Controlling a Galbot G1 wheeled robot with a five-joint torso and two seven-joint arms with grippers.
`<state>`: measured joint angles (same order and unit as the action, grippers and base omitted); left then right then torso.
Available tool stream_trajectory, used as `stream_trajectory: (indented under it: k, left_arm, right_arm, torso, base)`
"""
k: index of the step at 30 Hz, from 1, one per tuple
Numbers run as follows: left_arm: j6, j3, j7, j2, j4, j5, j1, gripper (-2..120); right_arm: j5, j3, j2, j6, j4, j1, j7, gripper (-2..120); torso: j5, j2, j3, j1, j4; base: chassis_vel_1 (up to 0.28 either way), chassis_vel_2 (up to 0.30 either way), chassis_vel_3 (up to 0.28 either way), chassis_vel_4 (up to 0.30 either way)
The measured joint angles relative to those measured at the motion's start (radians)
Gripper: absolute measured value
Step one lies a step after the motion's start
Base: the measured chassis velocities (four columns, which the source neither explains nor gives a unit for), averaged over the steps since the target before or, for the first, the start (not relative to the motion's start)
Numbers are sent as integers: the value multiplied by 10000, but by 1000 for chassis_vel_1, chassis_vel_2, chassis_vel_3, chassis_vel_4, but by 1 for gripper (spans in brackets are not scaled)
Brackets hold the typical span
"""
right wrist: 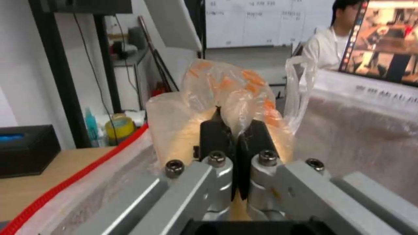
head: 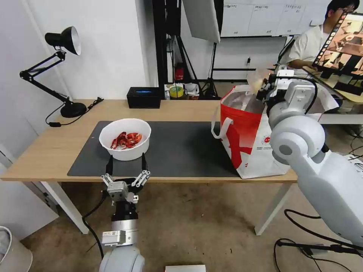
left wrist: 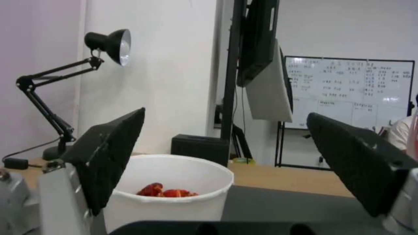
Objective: Pick up the trash from the table and place it into the takeout bag.
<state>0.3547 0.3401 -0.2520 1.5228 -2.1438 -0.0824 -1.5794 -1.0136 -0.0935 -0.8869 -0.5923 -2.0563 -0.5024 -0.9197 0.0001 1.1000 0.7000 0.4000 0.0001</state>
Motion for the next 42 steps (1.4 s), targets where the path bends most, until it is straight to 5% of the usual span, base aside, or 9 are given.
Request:
stream_trajectory:
  k: [17,36,42]
  left_arm:
    - [-4,105,0,-191,100,86,135,100]
    - [-151,128,-4,-287,123,147,151,100]
    - [-158,87,-5,-275,95,127,114,100]
  right_arm:
    - [-24,16,-235,-48,25,-34,-268,0]
    - [64,-153,-315,-96,-66,-249,-261,67]
    - [823,-230,-117,364,-220,-387,605,89]
  torso:
    - [0,0,0,0,0]
    - [-1,0,-1,0,-1]
    - [0,0,-1,0,-1]
  base:
    - [0,0,0,0]
    - [0,0,0,0]
    - [0,0,0,0]
